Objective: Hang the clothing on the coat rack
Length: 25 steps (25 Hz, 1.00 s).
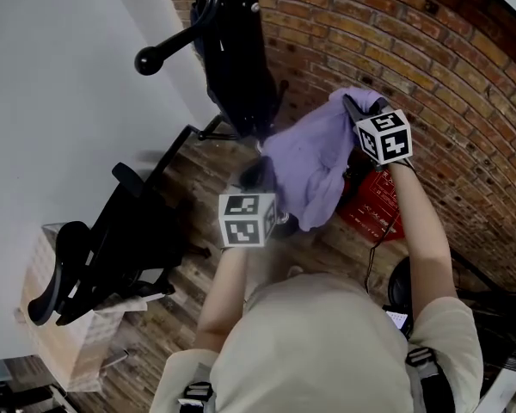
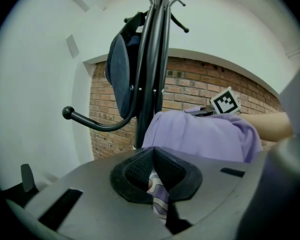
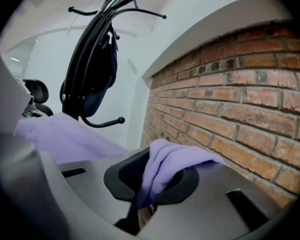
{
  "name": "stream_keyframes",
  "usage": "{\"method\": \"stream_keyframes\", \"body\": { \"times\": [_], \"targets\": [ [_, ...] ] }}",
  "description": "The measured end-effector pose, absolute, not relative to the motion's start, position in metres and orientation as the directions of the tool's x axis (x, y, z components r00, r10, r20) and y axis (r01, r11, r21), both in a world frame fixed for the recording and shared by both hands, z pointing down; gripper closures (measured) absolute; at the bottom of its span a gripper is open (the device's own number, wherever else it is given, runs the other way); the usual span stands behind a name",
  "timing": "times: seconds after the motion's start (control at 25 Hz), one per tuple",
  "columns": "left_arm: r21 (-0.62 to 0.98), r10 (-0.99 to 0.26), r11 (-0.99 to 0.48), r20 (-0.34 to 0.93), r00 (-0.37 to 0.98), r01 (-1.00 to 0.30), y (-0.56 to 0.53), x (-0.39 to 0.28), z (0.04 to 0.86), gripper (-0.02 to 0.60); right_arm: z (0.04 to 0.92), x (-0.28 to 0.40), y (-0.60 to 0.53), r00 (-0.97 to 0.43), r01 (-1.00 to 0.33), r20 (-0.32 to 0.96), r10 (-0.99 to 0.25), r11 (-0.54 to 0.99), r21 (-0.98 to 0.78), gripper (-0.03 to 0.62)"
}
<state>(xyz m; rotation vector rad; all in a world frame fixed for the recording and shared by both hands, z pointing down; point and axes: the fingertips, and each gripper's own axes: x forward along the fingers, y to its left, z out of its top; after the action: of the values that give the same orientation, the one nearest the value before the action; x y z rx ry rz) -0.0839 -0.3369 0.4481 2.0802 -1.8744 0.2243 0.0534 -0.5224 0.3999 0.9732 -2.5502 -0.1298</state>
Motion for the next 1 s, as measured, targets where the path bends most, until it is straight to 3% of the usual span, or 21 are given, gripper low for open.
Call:
{"method": "stream_keyframes", "body": {
  "times": [0.2,0.4,0.6,1.0],
  "targets": [
    [0.143,-0.94,-0.063,0.325,0.107,-0.988,-0.337,-0.084,0.448,0.578,0.457,0.055,-0.505,-0.693,-0.594,0.43,-0.579,0.796,0.117,0.571],
    [0.152,-0.936,-0.051,0.337,0.1,-0.987,-0.335,-0.083,0.447,0.578,0.504,0.057,-0.477,-0.757,-0.562,0.487,-0.435,0.814,-0.147,0.535],
    [0.149,-0.937,-0.044,0.338,0.092,-0.988,-0.333,-0.083,0.447,0.577,0.52,0.069,-0.454,-0.845,-0.504,0.423,-0.328,0.752,-0.425,0.49],
    [0.149,-0.94,-0.031,0.331,0.079,-0.988,-0.33,-0.087,0.447,0.577,0.514,0.101,-0.42,-0.945,-0.326,0.238,-0.223,0.666,-0.671,0.416]
  ]
}}
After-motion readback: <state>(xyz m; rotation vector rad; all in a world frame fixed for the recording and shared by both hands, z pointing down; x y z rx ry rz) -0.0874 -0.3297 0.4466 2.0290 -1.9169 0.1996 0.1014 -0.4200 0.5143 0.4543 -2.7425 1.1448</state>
